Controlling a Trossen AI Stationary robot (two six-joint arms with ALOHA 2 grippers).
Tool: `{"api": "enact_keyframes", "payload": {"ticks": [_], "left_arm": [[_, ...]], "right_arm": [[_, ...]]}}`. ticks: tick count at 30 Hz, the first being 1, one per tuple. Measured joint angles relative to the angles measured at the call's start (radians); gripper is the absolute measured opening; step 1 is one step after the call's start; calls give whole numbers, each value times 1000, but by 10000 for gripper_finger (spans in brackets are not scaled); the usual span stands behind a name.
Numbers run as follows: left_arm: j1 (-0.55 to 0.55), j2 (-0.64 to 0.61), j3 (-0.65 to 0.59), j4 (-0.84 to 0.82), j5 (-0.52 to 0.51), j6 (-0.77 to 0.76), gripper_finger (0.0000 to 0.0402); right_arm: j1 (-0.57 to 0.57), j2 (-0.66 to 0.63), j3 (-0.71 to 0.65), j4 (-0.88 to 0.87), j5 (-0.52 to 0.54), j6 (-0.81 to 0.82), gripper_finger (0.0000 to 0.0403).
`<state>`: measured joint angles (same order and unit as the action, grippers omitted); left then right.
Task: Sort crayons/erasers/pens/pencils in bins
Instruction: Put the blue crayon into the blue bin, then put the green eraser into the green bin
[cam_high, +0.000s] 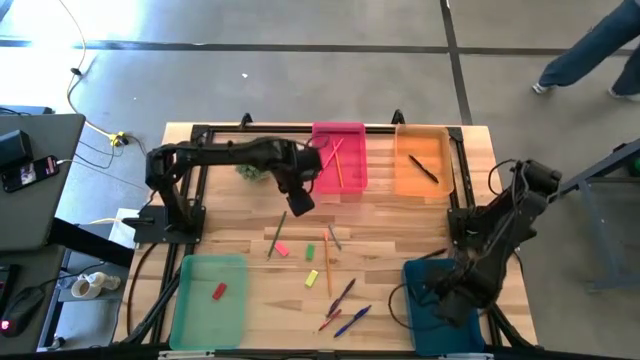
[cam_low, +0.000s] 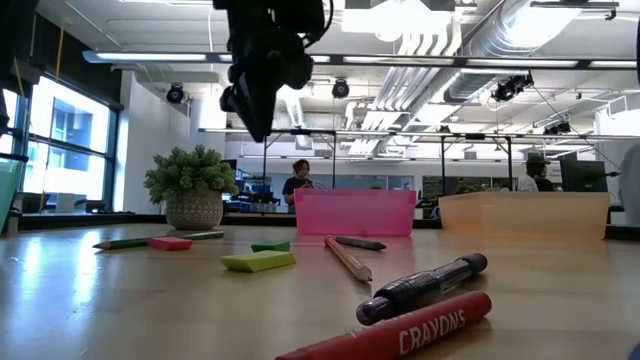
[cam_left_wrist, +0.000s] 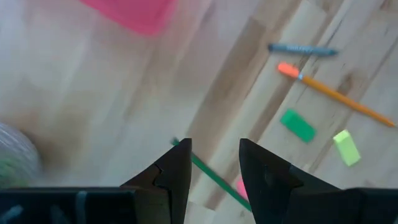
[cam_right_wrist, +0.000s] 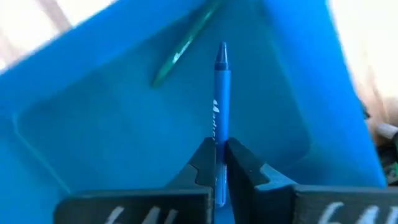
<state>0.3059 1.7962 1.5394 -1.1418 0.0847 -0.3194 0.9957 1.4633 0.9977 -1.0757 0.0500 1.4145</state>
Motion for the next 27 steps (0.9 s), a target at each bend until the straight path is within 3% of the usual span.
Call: {"api": "enact_keyframes", "payload": {"ticks": [7,14,22,27], "left_arm": [[-130,1,-110,30,-53,-188,122],[-238,1,-123,48,-72,-346,122],[-281,1,-123,54,-75,-354,122],[-290,1,-123,143,-66,-514,122]], "right_arm": [[43,27,0,21,4,-1,8],[42,27,0,18,7,-35,42],[41,27,0,19,7,-46,79],[41,27,0,19,7,-37,87]]}}
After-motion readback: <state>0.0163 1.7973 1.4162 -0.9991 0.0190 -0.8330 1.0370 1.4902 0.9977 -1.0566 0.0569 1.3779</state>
